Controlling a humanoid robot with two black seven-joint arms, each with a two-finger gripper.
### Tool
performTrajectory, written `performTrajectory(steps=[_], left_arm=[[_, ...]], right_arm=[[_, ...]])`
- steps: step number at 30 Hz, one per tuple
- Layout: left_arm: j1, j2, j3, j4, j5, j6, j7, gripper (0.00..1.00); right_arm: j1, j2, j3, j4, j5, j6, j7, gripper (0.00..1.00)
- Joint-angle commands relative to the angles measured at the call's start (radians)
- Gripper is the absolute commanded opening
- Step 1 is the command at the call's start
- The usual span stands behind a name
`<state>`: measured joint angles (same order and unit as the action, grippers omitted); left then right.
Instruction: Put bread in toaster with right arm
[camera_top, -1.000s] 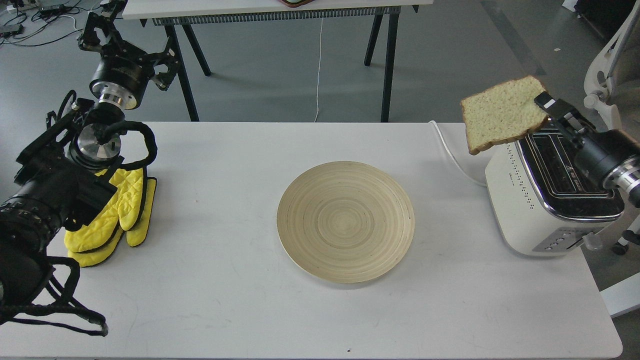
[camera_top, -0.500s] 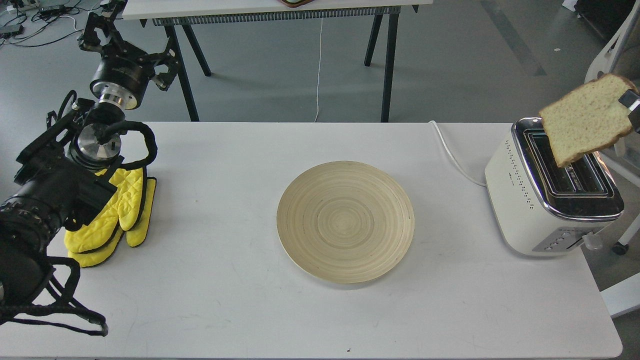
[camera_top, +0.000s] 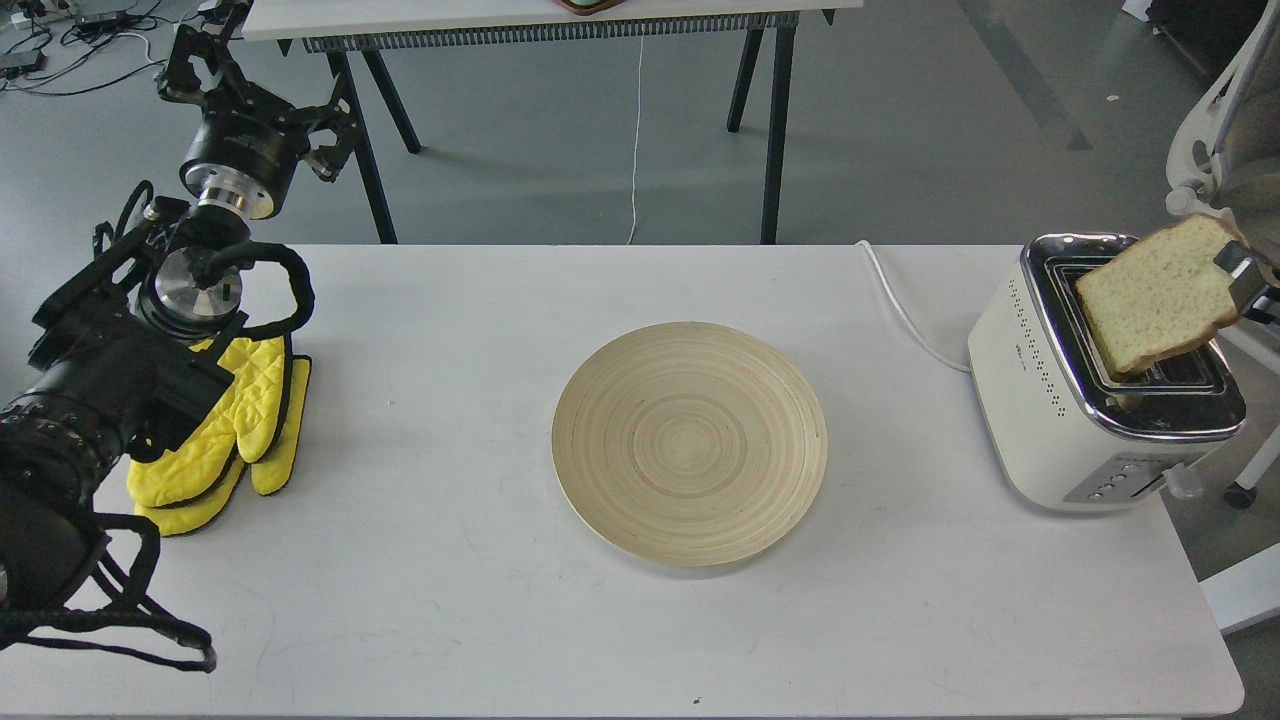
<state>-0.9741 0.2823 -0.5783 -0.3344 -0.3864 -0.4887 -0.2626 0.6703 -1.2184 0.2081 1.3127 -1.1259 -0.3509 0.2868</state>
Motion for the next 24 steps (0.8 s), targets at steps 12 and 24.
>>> performTrajectory(steps=[12, 24], left_arm=[[0.000, 0.000, 0.000, 0.000, 0.000, 0.000, -0.001, 1.00], [0.000, -0.002, 0.000, 0.000, 0.000, 0.000, 0.000, 1.00]], right_arm=[[0.003, 0.126, 0.111, -0.015, 0.046, -0.028, 0.009, 0.78], [0.012, 0.295, 0.485, -0.052, 0.566, 0.120, 0.002, 0.99]])
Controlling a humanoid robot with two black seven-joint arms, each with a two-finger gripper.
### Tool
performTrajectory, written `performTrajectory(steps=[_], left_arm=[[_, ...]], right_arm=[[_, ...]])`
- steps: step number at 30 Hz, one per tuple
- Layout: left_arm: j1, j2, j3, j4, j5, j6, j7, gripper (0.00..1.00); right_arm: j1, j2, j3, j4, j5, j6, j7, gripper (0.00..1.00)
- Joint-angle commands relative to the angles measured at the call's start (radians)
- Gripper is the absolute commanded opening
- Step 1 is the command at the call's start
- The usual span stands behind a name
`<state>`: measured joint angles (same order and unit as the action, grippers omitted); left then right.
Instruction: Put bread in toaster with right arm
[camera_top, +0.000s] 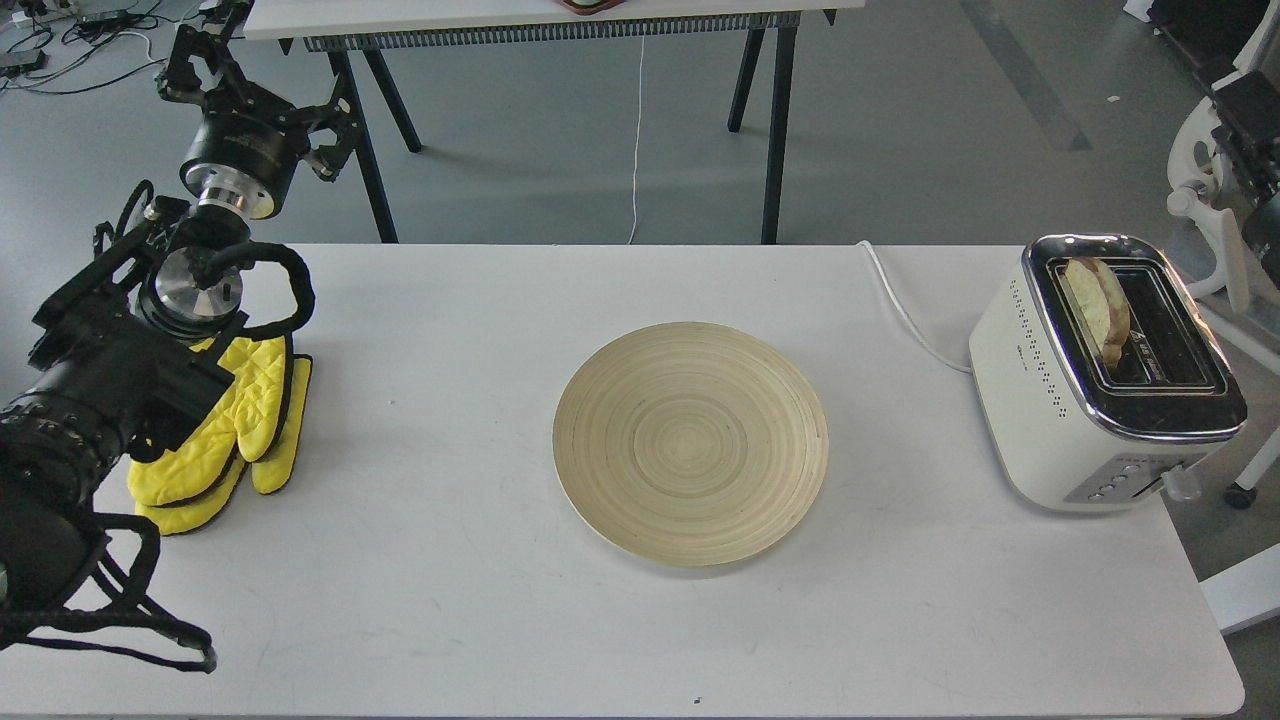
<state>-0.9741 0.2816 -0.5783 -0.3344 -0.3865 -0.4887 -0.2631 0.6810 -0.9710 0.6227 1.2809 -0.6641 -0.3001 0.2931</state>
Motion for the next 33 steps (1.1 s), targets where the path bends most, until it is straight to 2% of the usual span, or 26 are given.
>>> performTrajectory(steps=[1, 6, 13, 20, 24, 33], left_arm=[[0.000, -0.001, 0.000, 0.000, 0.000, 0.000, 0.001, 1.00], [0.000, -0.001, 0.000, 0.000, 0.000, 0.000, 0.001, 1.00], [0.000, 0.001, 0.000, 0.000, 0.000, 0.000, 0.001, 1.00], [0.000, 0.001, 0.000, 0.000, 0.000, 0.000, -0.001, 1.00], [0.000, 0.001, 0.000, 0.000, 0.000, 0.000, 0.001, 1.00], [0.000, 0.001, 0.000, 0.000, 0.000, 0.000, -0.001, 1.00]], right_arm=[[0.002, 0.072, 0.097, -0.038, 0.141, 0.094, -0.005, 0.99], [0.003, 0.265, 0.258, -0.202, 0.326, 0.272, 0.000, 1.00], [0.003, 0.481, 0.419, -0.420, 0.425, 0.490, -0.008, 0.99], [0.086, 0.610, 0.434, -0.574, 0.515, 0.512, -0.063, 0.99], [0.153, 0.653, 0.424, -0.635, 0.515, 0.512, -0.061, 0.99], [0.169, 0.664, 0.399, -0.614, 0.514, 0.515, -0.048, 1.00]])
